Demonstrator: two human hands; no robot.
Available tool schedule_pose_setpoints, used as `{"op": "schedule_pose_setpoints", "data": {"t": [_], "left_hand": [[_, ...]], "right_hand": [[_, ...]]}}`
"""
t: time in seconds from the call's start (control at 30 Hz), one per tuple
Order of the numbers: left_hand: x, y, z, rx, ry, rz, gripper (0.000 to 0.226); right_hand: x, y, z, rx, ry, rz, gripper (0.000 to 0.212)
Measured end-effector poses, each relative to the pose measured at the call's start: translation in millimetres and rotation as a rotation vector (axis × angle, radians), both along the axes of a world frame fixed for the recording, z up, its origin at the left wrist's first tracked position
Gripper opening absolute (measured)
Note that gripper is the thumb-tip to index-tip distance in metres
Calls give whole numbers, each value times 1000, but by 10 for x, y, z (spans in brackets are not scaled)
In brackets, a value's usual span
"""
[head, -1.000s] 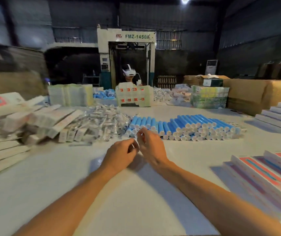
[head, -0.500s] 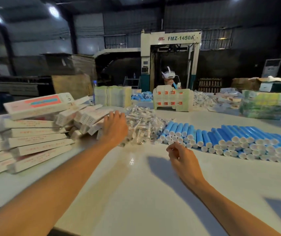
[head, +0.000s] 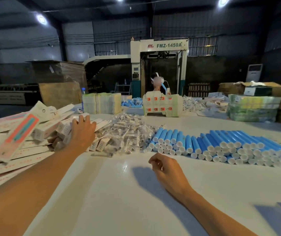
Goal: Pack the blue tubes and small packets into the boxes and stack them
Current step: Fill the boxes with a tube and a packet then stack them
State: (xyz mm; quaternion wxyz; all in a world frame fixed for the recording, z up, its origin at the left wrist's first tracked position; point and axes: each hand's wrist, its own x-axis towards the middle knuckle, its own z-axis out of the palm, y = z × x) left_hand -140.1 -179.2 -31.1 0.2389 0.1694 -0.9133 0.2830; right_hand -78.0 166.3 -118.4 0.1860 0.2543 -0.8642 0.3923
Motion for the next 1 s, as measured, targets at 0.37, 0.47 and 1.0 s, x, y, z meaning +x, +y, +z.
{"op": "schedule_pose_setpoints", "data": {"t": [0.37,0.47,1.0], "left_hand": [[692,291,-68,587,221,-393,51],[797,491,-38,959,213,-531,39],[943,1665,-670,2314,-20,-941,57]], "right_hand": [[72,5,42,63,15,37,18],[88,5,37,83,20,42,20],[-455,423,480,-214,-97,-492,25]]}}
